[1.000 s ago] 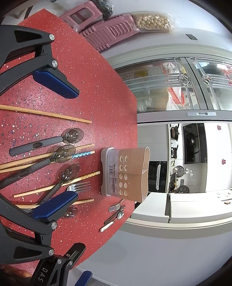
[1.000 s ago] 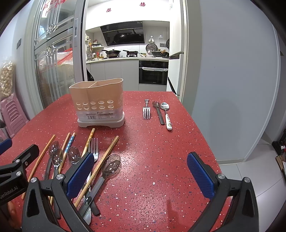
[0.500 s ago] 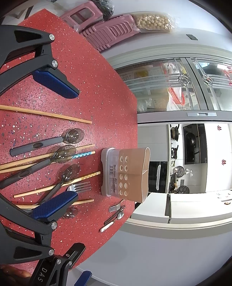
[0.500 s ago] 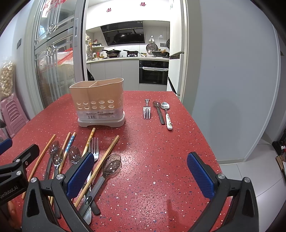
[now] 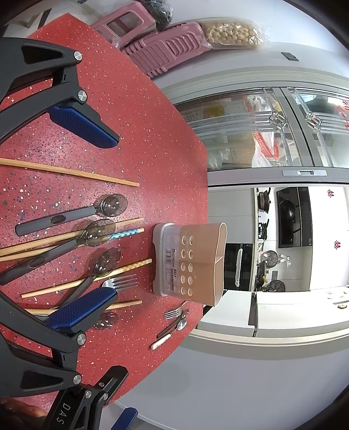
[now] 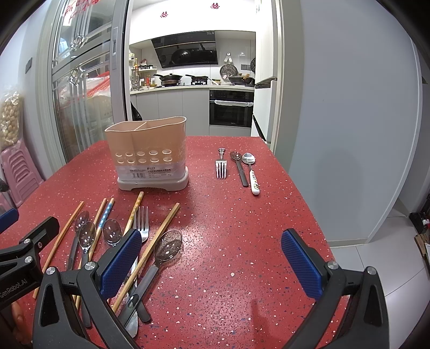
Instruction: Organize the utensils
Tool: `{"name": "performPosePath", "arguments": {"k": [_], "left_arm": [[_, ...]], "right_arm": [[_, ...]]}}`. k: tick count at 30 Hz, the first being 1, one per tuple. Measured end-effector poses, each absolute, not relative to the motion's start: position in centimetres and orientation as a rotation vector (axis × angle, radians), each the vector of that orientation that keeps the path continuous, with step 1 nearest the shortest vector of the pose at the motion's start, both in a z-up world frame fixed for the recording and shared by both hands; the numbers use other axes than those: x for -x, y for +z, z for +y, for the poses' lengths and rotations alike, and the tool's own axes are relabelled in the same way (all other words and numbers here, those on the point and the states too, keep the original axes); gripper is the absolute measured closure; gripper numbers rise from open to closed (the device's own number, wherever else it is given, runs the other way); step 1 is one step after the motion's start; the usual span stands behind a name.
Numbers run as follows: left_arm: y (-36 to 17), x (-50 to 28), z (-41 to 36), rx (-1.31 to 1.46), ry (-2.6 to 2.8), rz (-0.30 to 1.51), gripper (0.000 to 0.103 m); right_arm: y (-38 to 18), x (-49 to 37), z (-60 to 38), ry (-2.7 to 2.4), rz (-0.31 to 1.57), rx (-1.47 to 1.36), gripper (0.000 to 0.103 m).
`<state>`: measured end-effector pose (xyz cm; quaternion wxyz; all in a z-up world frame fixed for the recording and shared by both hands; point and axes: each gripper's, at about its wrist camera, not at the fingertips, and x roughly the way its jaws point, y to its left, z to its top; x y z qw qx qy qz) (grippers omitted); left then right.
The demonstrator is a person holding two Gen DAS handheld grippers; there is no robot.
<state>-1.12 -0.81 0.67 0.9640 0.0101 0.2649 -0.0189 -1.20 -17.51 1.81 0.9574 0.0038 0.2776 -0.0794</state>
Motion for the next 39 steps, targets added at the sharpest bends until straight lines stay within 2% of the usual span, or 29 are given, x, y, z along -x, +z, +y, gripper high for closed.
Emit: {"name": "performPosePath", "arguments": {"k": [27, 33, 39], "left_arm": [[-0.4, 0.1, -0.2, -0.039, -0.03, 0.6, 0.0], [-1.5, -2.1, 1.5, -0.044, -0.028, 0.705, 0.0], [-2.9, -4.7, 3.6, -0.044, 0.013, 0.813, 0.0]], "right_arm": [[1.3, 0.6, -17.7, -0.146, 0.601, -0.015, 0.0], [0.9, -1.4, -18.5, -0.076, 0.712, -0.062, 0.0], [-1.1, -4.8, -19.9, 0.037, 0.957, -0.193, 0.0]]}}
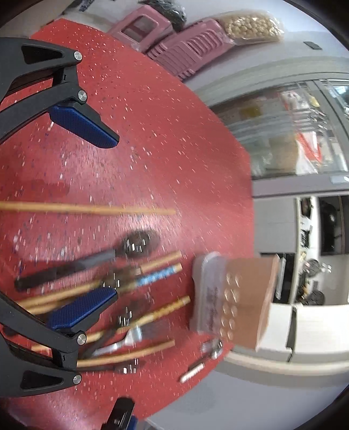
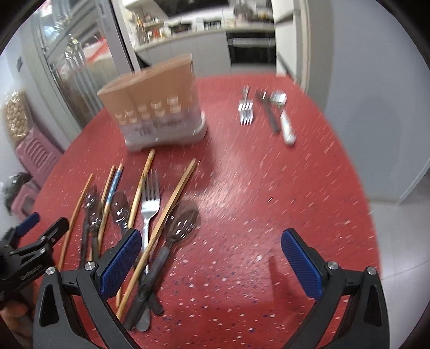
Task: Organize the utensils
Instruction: 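Grasp a clear dark-handled spoon with the right tool while the left tool grasps a plain wooden chopstick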
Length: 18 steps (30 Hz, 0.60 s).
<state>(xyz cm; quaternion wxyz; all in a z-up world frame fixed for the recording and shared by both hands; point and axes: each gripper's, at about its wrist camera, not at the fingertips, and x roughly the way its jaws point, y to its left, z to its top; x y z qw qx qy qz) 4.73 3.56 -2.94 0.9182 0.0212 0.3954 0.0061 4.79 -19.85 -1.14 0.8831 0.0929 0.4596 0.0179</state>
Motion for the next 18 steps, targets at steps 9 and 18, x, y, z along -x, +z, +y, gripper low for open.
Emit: {"name": "performPosePath", "arguments": {"k": [9, 18], "left_arm": [[-4.3, -7.5, 5.4, -0.018, -0.001, 0.914, 0.0], [-5.8, -9.7, 5.0, -0.028, -0.027, 1.007, 0.0]], "right_arm": [[-4.1, -7.0, -20.0, 0.114, 1.19, -0.316, 0.032], [-4.5, -8.1, -15.8, 0.092, 1.276, -0.136, 0.046]]}}
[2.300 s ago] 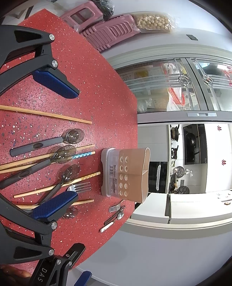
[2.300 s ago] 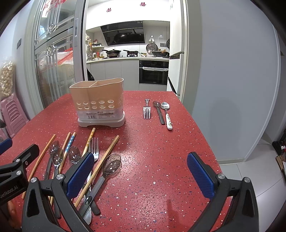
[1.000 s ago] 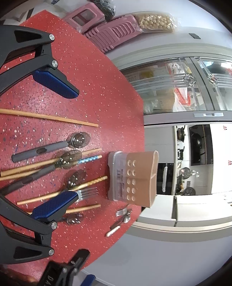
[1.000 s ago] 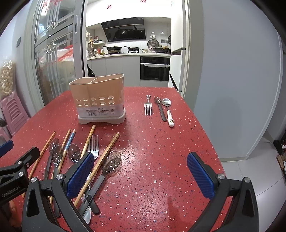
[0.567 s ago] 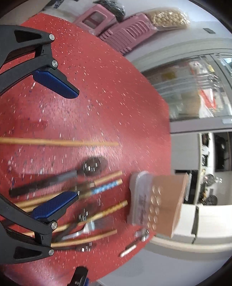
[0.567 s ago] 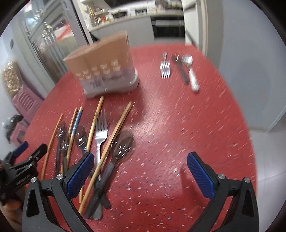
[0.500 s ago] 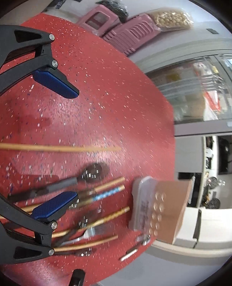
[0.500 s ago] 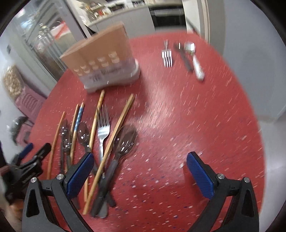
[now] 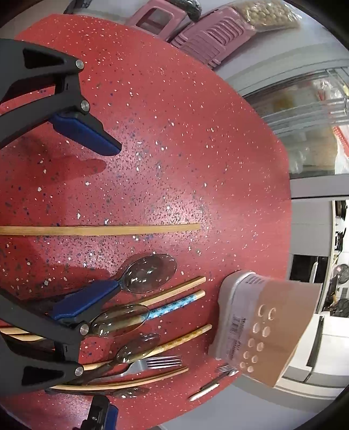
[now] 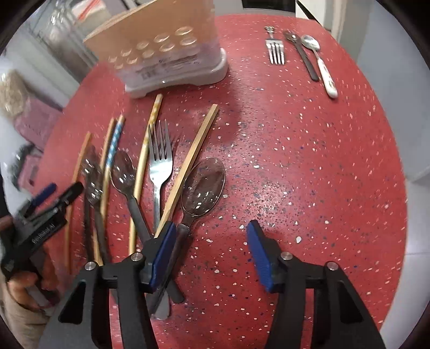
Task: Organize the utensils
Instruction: 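Grasp a clear dark-handled spoon with the right tool while the left tool grasps a plain wooden chopstick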
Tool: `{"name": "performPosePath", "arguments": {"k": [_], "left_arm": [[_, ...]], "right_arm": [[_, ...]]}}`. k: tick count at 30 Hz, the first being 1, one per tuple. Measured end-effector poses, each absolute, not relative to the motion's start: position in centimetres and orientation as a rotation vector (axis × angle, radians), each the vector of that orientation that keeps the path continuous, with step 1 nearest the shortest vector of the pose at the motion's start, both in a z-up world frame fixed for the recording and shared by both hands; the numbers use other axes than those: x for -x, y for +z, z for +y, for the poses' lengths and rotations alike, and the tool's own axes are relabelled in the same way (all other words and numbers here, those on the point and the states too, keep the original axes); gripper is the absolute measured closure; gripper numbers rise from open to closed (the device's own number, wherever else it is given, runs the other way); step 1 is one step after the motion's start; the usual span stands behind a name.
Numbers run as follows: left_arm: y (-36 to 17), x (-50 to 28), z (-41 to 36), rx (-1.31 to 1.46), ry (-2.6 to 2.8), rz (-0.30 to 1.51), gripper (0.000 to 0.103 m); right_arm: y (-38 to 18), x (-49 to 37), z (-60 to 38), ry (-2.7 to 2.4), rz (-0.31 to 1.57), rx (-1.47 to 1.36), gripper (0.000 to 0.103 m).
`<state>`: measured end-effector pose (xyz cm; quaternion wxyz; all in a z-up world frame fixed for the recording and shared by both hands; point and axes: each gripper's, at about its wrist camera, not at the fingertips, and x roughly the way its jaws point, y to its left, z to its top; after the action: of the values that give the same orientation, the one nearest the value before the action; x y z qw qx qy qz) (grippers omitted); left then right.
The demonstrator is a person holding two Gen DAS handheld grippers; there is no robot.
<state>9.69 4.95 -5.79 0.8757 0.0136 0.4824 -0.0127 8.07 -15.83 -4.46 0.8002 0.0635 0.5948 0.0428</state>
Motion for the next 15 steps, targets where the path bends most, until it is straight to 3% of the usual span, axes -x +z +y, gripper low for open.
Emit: {"name": "performPosePath", "arguments": {"k": [8, 10, 12, 15], "left_arm": [[-5.7, -10.5, 4.8, -0.058, -0.05, 1.026, 0.0], [-5.8, -10.6, 4.9, -0.051, -0.054, 1.038, 0.0], [-6.1, -11.0, 5.1, -0.045, -0.068, 1.075, 0.006], [-6.1, -11.3, 5.3, -0.034, -0.078, 1.098, 0.006]], "right_arm": [[-4.4, -8.8, -12.4, 0.087, 1.32, 0.041, 0.06], [-4.2, -8.8, -12.4, 0.086, 1.317, 0.048, 0.071], [-3.8, -8.7, -12.6, 0.087, 1.308, 0.061, 0.088], [-3.4, -8.4, -13.2, 0.114, 1.295, 0.05, 0.09]]}}
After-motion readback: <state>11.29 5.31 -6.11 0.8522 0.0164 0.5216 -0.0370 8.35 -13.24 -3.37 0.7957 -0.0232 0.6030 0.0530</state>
